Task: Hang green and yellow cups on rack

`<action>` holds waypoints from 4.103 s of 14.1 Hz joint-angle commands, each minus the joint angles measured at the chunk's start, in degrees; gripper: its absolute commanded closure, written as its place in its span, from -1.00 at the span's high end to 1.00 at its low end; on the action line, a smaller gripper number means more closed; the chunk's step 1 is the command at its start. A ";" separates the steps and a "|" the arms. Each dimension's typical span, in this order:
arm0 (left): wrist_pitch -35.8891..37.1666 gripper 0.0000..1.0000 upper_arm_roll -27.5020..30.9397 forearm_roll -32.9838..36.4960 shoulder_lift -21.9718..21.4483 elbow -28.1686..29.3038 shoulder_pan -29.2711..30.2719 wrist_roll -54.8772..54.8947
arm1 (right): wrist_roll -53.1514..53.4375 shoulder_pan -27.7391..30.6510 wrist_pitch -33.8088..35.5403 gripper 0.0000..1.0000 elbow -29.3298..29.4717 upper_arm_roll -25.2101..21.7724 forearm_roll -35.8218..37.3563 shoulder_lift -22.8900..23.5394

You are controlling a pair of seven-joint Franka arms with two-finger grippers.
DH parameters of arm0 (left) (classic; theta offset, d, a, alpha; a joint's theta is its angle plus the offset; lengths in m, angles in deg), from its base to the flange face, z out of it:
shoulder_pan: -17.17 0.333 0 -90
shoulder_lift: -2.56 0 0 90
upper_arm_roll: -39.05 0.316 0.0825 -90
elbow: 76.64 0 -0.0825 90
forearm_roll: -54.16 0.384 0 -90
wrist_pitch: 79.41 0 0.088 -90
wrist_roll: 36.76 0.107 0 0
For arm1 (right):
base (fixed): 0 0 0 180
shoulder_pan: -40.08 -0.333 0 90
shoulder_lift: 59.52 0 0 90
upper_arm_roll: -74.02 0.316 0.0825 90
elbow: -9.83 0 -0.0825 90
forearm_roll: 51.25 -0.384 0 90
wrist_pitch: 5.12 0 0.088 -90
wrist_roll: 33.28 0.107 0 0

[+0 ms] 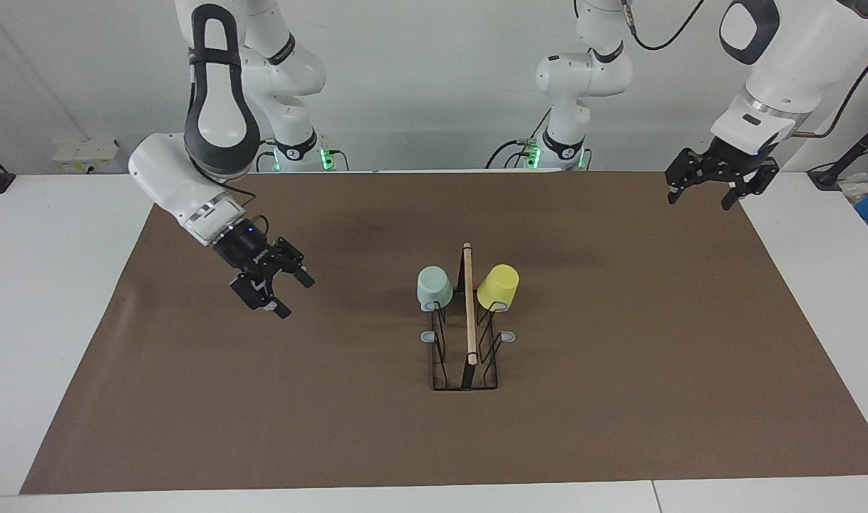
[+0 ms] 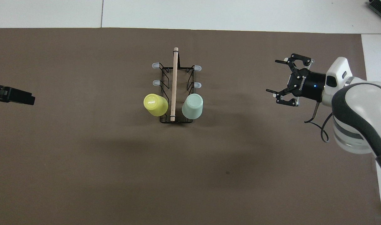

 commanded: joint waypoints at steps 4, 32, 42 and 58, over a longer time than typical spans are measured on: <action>0.99 1.00 0.32 -0.53 -0.33 -0.18 -0.10 0.04 | 23.78 0.78 6.44 1.00 2.22 0.38 18.66 -3.60; 0.99 1.00 0.32 -0.53 -0.33 -0.18 -0.72 0.04 | 108.37 2.18 33.52 1.00 9.95 0.12 51.12 -7.74; 0.99 1.00 0.32 -0.53 -0.33 -0.18 -0.72 0.04 | 119.00 2.02 35.98 1.00 18.90 0.12 57.78 -5.11; 0.99 1.00 0.32 -0.53 -0.33 -0.18 -0.72 0.04 | 122.34 3.42 46.18 1.00 31.57 0.12 58.85 0.79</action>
